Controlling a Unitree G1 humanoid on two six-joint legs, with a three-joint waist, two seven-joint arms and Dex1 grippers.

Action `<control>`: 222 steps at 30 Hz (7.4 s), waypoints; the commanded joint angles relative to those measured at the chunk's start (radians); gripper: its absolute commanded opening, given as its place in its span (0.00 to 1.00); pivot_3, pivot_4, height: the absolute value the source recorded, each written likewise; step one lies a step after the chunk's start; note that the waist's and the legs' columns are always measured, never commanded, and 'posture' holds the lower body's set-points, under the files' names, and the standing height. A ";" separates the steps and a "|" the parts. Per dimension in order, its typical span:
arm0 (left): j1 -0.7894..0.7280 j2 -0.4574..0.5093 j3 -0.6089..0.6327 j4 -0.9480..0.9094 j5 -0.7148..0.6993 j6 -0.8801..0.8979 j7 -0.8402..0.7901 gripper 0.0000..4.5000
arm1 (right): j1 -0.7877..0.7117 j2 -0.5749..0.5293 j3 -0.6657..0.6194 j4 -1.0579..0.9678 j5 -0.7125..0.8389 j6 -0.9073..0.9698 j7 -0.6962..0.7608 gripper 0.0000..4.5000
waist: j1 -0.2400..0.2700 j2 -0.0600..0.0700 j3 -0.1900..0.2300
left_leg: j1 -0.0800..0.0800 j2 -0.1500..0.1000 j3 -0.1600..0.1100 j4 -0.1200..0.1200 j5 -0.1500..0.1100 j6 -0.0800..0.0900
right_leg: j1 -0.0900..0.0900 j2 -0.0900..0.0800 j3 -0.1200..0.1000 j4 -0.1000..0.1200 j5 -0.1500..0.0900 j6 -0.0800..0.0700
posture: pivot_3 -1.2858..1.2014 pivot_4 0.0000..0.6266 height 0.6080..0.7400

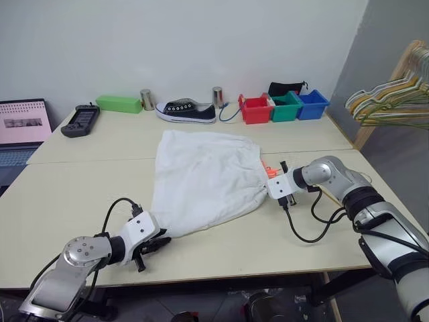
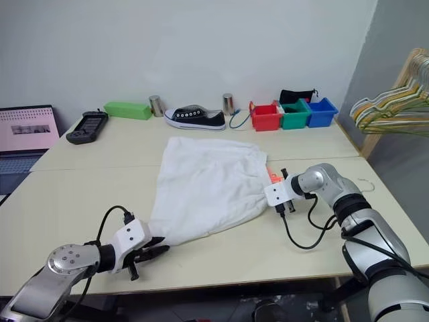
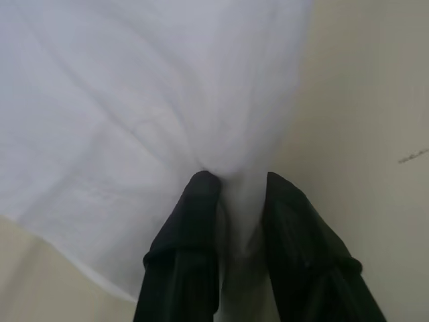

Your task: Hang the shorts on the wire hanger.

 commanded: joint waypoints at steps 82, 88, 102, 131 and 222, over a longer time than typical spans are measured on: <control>-0.825 -0.459 -0.384 0.115 -0.093 0.192 -0.161 1.00 | 0.271 -0.298 -0.443 -0.083 0.485 1.133 0.065 0.81 | -0.212 -0.006 -0.001 | -0.008 -0.001 0.005 0.010 -0.002 -0.002 | 0.001 -0.001 0.004 -0.003 -0.002 0.008 | 0.39 0.09 1.00; -0.826 -0.454 -0.379 0.117 -0.081 0.191 -0.156 1.00 | 0.243 -0.272 -0.421 -0.007 0.439 1.061 0.072 0.52 | -0.213 -0.007 -0.001 | -0.005 -0.001 0.004 0.010 -0.002 -0.002 | 0.004 0.000 0.004 -0.003 -0.001 0.009 | 0.40 0.07 1.00; -0.832 -0.421 -0.333 0.154 -0.052 0.152 -0.148 1.00 | 0.275 -0.268 -0.391 -0.045 0.375 0.899 0.100 0.00 | -0.212 -0.012 -0.004 | 0.001 -0.001 0.001 0.010 -0.002 -0.002 | 0.013 0.000 0.002 -0.007 -0.002 0.007 | 0.41 0.03 1.00; -1.257 -0.088 -0.088 0.882 -0.038 -0.005 -0.532 1.00 | -0.043 -0.292 -0.132 -0.422 -0.354 -0.259 -0.728 0.00 | -0.190 -0.008 -0.005 | -0.011 -0.002 0.002 -0.002 -0.002 -0.002 | -0.006 -0.002 0.001 -0.002 -0.002 0.010 | 0.42 0.00 1.00; -0.859 -0.159 -0.210 0.347 0.463 -0.548 0.022 0.00 | -0.007 -0.147 -0.192 -0.474 0.161 0.557 -0.099 0.31 | -0.139 -0.009 -0.006 | -0.011 -0.003 -0.001 0.012 0.000 0.000 | -0.005 -0.003 0.000 0.012 -0.001 0.011 | 0.42 0.01 1.00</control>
